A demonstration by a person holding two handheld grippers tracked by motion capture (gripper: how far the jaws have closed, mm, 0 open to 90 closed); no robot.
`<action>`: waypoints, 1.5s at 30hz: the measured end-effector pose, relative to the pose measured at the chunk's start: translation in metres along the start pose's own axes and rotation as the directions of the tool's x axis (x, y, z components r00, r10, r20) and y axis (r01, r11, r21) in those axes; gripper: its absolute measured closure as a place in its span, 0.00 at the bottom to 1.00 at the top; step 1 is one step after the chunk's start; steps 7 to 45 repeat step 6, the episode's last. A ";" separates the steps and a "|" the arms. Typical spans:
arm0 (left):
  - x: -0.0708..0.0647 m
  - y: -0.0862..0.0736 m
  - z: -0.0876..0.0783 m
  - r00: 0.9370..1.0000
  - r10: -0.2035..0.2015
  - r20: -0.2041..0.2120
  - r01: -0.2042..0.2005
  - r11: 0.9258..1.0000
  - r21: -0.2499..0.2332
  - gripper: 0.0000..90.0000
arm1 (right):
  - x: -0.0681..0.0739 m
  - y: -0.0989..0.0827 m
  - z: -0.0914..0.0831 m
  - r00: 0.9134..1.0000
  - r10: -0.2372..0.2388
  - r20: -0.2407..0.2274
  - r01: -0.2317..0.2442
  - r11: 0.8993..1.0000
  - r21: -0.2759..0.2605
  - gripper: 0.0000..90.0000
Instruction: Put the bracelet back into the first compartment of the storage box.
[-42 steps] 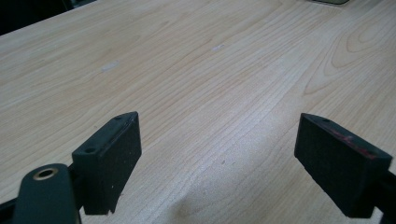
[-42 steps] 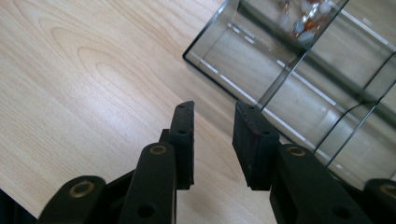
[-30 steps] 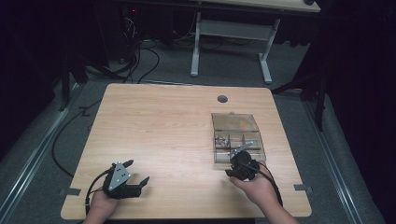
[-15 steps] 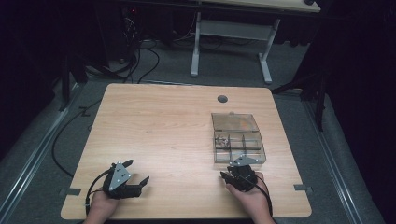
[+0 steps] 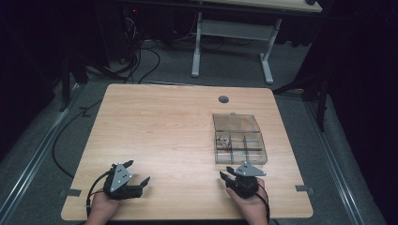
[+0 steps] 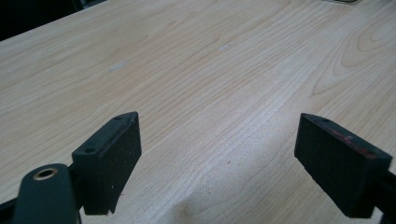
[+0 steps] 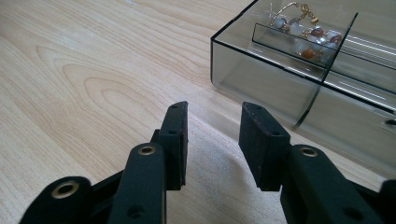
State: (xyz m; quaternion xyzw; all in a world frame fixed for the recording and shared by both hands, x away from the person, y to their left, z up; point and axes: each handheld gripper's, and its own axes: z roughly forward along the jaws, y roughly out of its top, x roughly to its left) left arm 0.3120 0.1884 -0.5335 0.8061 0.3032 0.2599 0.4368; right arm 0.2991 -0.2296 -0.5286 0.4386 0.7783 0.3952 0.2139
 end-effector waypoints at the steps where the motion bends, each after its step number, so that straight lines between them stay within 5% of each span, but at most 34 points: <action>1: 0.000 0.000 0.000 1.000 0.000 -0.002 0.000 1.000 0.001 0.17 | 0.000 0.000 0.000 1.000 0.002 -0.001 -0.002 1.000 0.002 0.70; 45: 0.000 0.000 0.000 1.000 -0.002 0.003 0.003 1.000 -0.002 0.17 | -0.001 0.000 0.000 1.000 0.004 -0.005 -0.004 1.000 -0.002 0.69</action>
